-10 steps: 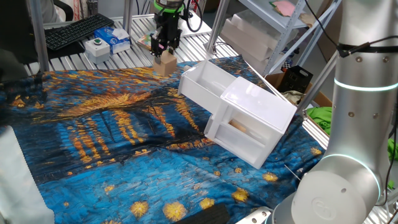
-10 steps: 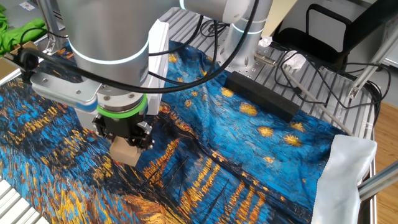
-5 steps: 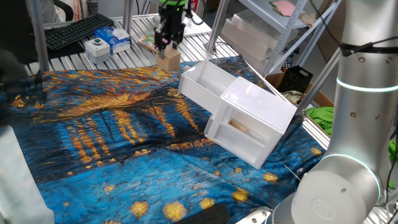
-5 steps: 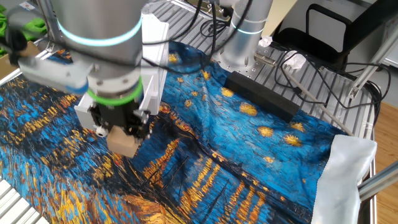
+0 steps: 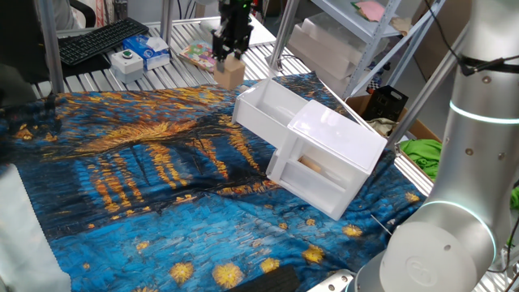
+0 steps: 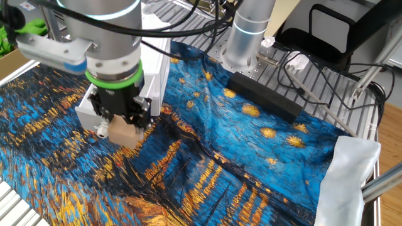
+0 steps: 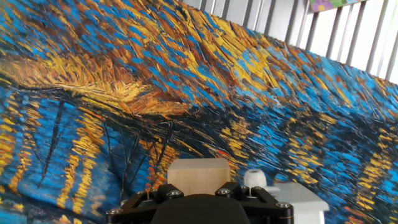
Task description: Put things in the drawer
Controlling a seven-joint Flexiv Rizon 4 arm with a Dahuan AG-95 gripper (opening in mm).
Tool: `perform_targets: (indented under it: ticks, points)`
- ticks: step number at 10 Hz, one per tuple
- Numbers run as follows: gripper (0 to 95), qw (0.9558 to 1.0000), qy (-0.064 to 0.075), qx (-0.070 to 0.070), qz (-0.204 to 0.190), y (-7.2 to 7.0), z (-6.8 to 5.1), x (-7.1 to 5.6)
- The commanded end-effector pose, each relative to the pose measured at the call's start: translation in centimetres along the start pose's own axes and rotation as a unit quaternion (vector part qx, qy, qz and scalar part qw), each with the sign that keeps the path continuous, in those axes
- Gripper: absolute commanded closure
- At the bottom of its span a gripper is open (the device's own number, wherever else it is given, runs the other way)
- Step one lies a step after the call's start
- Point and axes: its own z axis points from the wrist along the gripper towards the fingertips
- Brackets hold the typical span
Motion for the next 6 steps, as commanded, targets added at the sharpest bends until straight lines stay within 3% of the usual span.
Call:
perform_targets:
  ticks: [1, 4, 6]
  points:
    - [95.0, 1.0000, -0.010, -0.001, 0.000, -0.6, -0.2, 1.0]
    - [95.0, 0.9997, -0.026, -0.002, 0.000, -2.1, -0.4, 3.2]
    - [95.0, 0.9996, -0.027, -0.002, 0.000, -2.9, -0.5, 4.1]
